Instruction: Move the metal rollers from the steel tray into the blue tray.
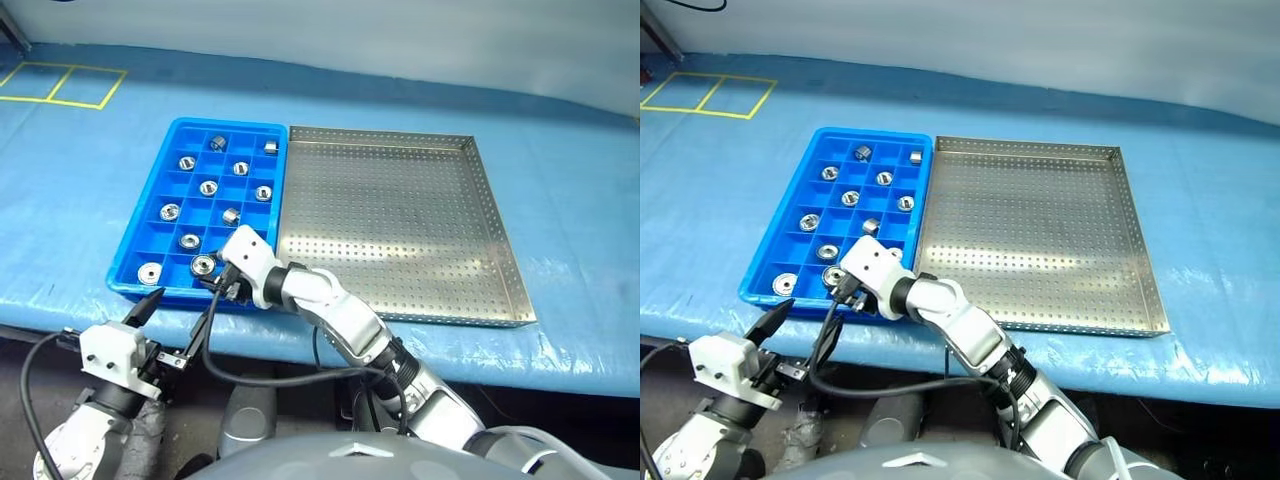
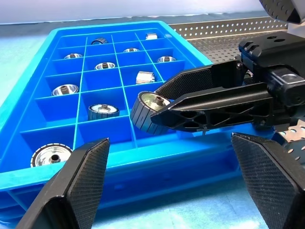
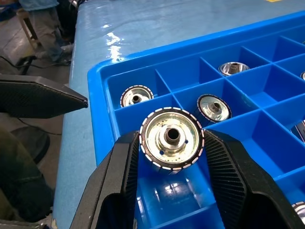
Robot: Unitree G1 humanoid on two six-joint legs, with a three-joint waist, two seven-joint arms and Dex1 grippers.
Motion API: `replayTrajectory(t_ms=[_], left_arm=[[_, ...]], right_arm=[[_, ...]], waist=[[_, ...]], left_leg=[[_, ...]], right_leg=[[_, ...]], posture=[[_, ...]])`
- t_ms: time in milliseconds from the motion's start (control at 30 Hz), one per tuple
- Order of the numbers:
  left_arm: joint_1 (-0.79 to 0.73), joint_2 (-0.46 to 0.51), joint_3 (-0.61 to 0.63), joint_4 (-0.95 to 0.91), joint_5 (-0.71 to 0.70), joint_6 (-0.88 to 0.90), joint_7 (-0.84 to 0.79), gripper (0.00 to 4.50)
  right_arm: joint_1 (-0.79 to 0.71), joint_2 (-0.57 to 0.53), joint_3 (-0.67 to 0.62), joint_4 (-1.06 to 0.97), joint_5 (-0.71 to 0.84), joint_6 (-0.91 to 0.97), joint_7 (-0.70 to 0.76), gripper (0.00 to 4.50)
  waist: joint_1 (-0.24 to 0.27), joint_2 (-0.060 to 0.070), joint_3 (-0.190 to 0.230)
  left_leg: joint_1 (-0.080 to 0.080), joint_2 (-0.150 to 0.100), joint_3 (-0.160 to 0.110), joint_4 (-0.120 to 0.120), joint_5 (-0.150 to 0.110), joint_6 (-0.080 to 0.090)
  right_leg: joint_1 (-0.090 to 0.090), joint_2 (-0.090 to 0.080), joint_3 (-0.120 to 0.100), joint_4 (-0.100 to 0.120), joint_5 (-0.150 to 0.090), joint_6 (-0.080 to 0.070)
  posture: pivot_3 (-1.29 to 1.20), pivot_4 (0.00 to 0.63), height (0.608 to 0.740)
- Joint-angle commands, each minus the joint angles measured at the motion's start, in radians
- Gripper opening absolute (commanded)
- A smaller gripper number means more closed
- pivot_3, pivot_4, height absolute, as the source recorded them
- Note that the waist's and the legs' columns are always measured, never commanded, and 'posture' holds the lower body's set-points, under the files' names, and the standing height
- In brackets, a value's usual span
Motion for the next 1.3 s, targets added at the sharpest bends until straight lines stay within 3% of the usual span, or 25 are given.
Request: replayTrajectory(t_ms=[33, 300, 633, 800, 1100, 1300], left_arm=[[-0.012, 0.003, -0.005, -0.039, 0.007, -0.014, 0.004, 4.5], [-0.075, 0.036, -0.029, -0.031, -0.011, 0.017, -0.011, 4.5], [-0.345, 0.09, -0.078, 0.002, -0.08, 0.116, -0.041, 4.5], [-0.514, 0.103, -0.143, 0.073, -0.069, 0.189, -0.045, 4.5], [-0.724, 0.087, -0.224, 0.237, 0.017, 0.257, 0.01, 4.5], [-0.738, 0.117, -0.256, 0.259, 0.038, 0.299, -0.023, 4.5]], right_arm=[[-0.008, 0.004, -0.029, -0.008, -0.003, 0.01, 0.001, 1.8], [0.015, -0.053, -0.056, -0.145, 0.0, 0.093, 0.012, 4.3], [0.158, -0.097, -0.297, -0.485, 0.051, 0.182, -0.118, 4.3], [0.276, -0.149, -0.39, -0.589, 0.044, 0.185, -0.183, 4.3], [0.482, -0.208, -0.444, -0.737, 0.029, 0.161, -0.258, 4.3], [0.561, -0.245, -0.441, -0.76, -0.026, 0.122, -0.3, 4.3]], waist=[[0.003, 0.0, 0.0], [0.008, 0.0, 0.0], [-0.019, 0.0, -0.001], [-0.061, 0.001, -0.002], [-0.144, 0.002, -0.003], [-0.172, 0.002, -0.003]], left_leg=[[0.0, 0.0, 0.0, 0.0, 0.0, 0.0], [0.0, 0.0, 0.0, 0.002, 0.0, 0.0], [0.0, -0.001, -0.002, 0.002, 0.001, -0.002], [0.002, -0.001, -0.002, 0.003, 0.002, -0.003], [0.005, -0.001, -0.003, 0.004, 0.002, -0.003], [0.012, -0.002, -0.002, 0.004, 0.002, -0.003]], right_leg=[[0.0, 0.0, 0.0, 0.0, 0.0, 0.0], [0.001, 0.0, 0.0, 0.0, 0.0, 0.0], [0.003, 0.001, -0.001, 0.002, 0.001, 0.001], [0.005, 0.0, 0.001, 0.002, 0.002, 0.003], [0.009, 0.001, 0.001, 0.003, 0.006, 0.008], [0.015, 0.001, 0.004, 0.003, 0.003, 0.005]], posture=[[0.41, 0.15, 0.74], [0.36, 0.15, 0.74], [0.19, 0.15, 0.74], [0.1, 0.15, 0.74], [-0.02, 0.15, 0.74], [-0.04, 0.15, 0.74]])
